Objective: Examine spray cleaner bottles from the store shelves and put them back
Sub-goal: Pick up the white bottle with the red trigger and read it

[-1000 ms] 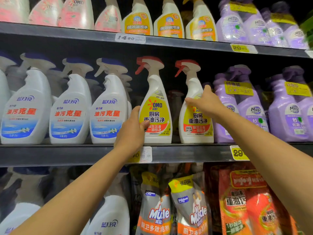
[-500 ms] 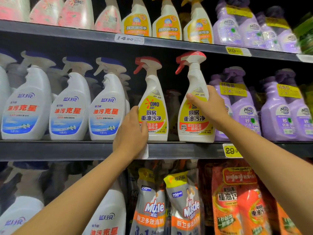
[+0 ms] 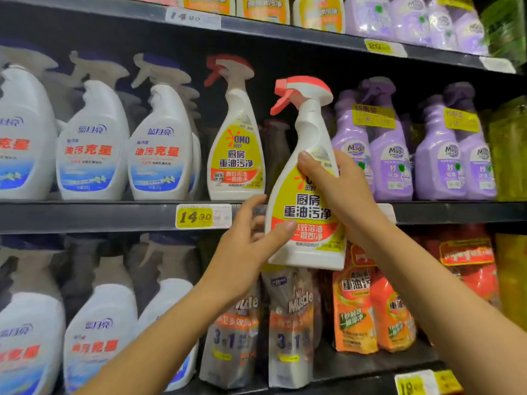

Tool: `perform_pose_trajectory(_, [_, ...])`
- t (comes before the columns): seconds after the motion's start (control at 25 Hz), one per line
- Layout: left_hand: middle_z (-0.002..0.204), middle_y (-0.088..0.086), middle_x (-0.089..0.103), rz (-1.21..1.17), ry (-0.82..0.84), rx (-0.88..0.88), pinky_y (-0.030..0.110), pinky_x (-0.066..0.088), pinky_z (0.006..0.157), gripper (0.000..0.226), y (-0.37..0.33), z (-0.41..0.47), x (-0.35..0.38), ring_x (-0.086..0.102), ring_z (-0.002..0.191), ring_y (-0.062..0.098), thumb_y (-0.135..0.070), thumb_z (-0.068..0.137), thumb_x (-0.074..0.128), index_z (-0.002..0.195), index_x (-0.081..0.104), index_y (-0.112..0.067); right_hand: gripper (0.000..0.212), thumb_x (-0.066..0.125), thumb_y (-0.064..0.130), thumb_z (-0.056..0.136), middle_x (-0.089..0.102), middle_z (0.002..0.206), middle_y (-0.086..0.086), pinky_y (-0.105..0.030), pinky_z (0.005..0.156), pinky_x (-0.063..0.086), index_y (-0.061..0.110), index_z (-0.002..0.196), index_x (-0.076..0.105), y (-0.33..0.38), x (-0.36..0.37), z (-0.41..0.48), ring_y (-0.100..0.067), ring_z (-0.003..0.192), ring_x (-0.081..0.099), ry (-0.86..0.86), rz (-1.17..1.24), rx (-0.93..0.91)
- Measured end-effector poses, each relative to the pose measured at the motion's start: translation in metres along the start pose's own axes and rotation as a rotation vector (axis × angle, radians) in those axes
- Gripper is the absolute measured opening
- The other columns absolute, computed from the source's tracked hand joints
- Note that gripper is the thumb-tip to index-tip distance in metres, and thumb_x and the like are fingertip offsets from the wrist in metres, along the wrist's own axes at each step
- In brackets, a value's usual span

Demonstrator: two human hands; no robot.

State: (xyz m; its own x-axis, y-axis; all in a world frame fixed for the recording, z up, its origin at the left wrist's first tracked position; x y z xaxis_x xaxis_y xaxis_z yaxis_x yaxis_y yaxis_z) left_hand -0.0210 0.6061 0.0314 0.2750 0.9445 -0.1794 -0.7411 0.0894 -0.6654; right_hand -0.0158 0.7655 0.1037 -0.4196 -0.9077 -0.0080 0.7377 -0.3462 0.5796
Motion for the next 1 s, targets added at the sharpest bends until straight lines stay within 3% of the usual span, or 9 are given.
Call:
perform_pose_trajectory(0.12, [0.111, -0.008, 0.071, -0.163, 0.054, -0.116, 0.024, 0.057, 0.077, 0.073, 0.034, -0.043, 0.012, 0.069, 0.1, 0.011, -0.037, 0.066, 0.074, 0.131, 0.041, -0.033, 0.028, 0.068, 0.046, 0.084, 0.072, 0.086, 0.002, -0.034, 0.072, 0.057, 0.021, 0.095, 0.061, -0.018, 0.009, -0.05, -0.013, 0.079, 0.071, 0.017, 0.04, 0.029])
perform_pose_trajectory(0.32, [0.118, -0.002, 0.069, -0.282, 0.021, -0.258, 0.023, 0.055, 0.079, 0.077, 0.086, -0.121, 0.017, 0.067, 0.106, 0.018, -0.021, 0.068, 0.082, 0.134, 0.045, -0.031, 0.041, 0.067, 0.053, 0.079, 0.07, 0.09, 0.015, -0.017, 0.067, 0.052, 0.029, 0.111, 0.058, -0.045, 0.02, -0.135, -0.002, 0.082, 0.069, 0.089, 0.067, 0.022])
perform_pose_trajectory(0.48, [0.11, -0.001, 0.073, -0.305, -0.001, -0.399, 0.018, 0.055, 0.074, 0.065, 0.112, -0.18, 0.023, 0.07, 0.098, 0.015, -0.019, 0.067, 0.086, 0.123, 0.056, -0.032, 0.037, 0.066, 0.046, 0.08, 0.068, 0.089, 0.023, -0.009, 0.067, 0.046, 0.031, 0.113, 0.056, -0.064, 0.029, -0.193, 0.005, 0.08, 0.065, 0.17, 0.099, 0.035])
perform_pose_trajectory(0.68, [0.102, 0.002, 0.075, -0.296, -0.039, -0.492, 0.02, 0.055, 0.069, 0.061, 0.133, -0.229, 0.03, 0.072, 0.089, 0.015, 0.0, 0.065, 0.08, 0.119, 0.057, -0.014, 0.032, 0.07, 0.034, 0.081, 0.069, 0.087, 0.016, -0.016, 0.068, 0.05, 0.029, 0.111, 0.057, -0.098, 0.031, -0.243, -0.001, 0.079, 0.067, 0.213, 0.179, 0.222])
perform_pose_trajectory(0.88, [0.1, -0.001, 0.075, -0.321, -0.044, -0.579, 0.019, 0.055, 0.068, 0.054, 0.152, -0.269, 0.039, 0.072, 0.088, 0.014, -0.005, 0.066, 0.078, 0.115, 0.058, -0.016, 0.036, 0.069, 0.024, 0.082, 0.071, 0.087, 0.017, -0.013, 0.064, 0.051, 0.027, 0.114, 0.054, -0.124, 0.028, -0.284, 0.001, 0.078, 0.068, 0.301, 0.251, 0.399])
perform_pose_trajectory(1.0, [0.106, 0.001, 0.073, -0.35, -0.038, -0.638, 0.021, 0.055, 0.071, 0.057, 0.16, -0.293, 0.046, 0.07, 0.095, 0.016, -0.016, 0.065, 0.074, 0.119, 0.057, -0.017, 0.039, 0.069, 0.024, 0.082, 0.071, 0.092, 0.009, -0.02, 0.067, 0.053, 0.021, 0.118, 0.056, -0.14, 0.03, -0.308, -0.009, 0.083, 0.07, 0.334, 0.283, 0.51])
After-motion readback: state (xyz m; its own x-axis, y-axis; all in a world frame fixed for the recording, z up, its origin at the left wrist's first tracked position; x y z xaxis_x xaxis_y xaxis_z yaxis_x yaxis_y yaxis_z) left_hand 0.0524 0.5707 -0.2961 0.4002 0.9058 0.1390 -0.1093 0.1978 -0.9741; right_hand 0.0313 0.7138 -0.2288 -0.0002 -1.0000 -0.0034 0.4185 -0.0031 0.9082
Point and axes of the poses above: each hand's wrist, its own z-axis towards the middle knuckle, its own x-axis out of the palm, y = z × x, the point moved 7 cm from there along z, towards the middle knuckle
